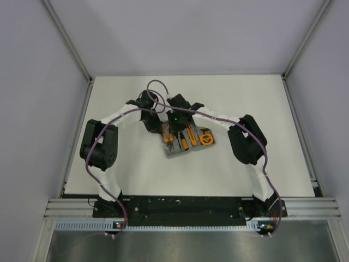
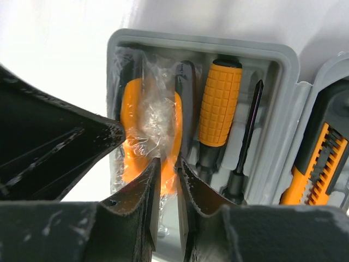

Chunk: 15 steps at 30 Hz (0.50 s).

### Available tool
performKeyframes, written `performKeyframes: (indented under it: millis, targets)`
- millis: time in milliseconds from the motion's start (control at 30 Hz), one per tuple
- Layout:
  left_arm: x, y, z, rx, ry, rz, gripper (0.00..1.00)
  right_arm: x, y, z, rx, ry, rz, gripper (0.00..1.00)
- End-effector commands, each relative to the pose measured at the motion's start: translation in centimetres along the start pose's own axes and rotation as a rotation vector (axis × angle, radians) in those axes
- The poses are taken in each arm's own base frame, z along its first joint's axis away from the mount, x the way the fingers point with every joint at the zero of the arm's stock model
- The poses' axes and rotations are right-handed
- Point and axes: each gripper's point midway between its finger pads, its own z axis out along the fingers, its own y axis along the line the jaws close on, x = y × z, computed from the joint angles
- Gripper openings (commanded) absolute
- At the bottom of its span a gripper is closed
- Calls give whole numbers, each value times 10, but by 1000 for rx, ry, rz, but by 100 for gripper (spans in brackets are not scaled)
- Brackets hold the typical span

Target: Pack the tool kit

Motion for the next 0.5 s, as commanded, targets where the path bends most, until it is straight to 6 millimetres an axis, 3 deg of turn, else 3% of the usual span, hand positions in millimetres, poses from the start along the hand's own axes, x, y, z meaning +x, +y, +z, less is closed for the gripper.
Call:
performKeyframes:
  millis: [0,233,467]
  targets:
    - [3,9,10,-42,13,9,12,-5,3,8,-14,-9,-24,17]
    - [14,21,19,-86,57,-2,2,8,-9,17,26,17,-19,16]
    - [36,37,30,-194,115,6,0,9,-7,17,27,17,-18,15]
